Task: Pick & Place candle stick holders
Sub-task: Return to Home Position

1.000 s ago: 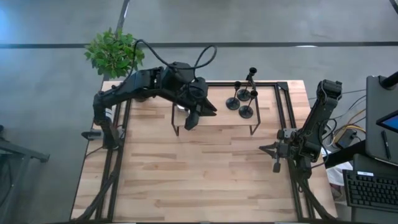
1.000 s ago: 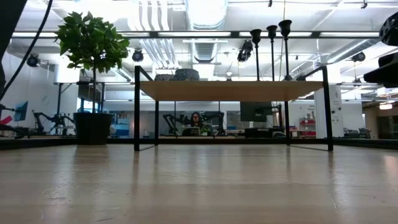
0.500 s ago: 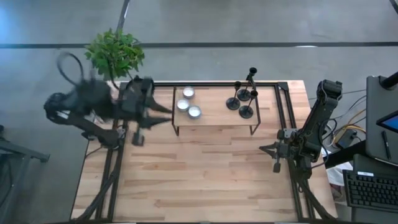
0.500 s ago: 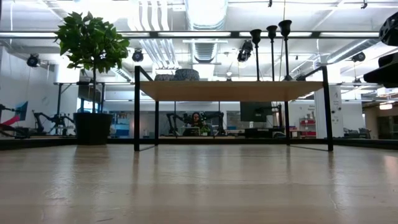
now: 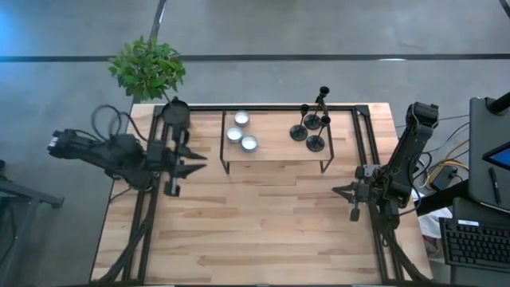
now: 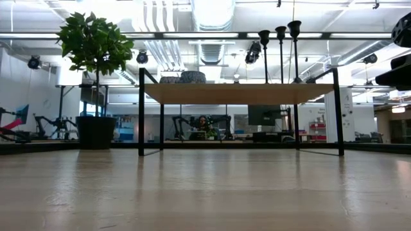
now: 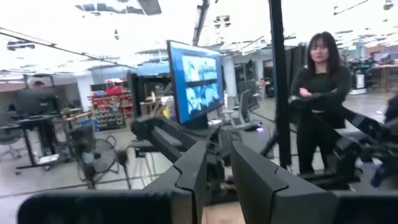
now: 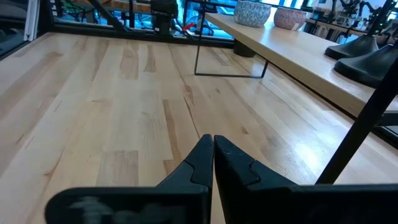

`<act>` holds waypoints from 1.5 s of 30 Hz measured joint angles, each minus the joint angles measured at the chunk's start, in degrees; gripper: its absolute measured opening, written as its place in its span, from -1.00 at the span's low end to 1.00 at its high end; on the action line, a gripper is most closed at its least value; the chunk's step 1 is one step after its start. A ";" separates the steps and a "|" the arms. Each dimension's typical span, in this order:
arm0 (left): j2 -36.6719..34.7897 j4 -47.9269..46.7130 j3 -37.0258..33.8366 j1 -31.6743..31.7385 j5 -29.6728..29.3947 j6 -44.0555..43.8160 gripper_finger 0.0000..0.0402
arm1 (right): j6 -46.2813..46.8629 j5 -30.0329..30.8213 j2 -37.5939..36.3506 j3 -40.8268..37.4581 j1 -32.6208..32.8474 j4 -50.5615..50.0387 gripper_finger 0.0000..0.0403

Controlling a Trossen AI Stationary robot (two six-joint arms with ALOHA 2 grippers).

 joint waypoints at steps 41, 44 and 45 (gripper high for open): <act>-44.52 -1.27 -44.34 0.04 2.85 3.55 -0.60 | 0.00 0.01 0.01 0.00 0.01 -0.02 -0.96; -44.54 -5.35 -44.36 0.17 2.85 3.10 -0.60 | 0.00 0.00 0.00 0.00 -0.01 -0.04 -0.96; -44.54 -6.89 -44.36 0.17 2.96 3.09 -0.60 | 0.00 0.00 0.00 0.00 0.01 -0.01 -0.96</act>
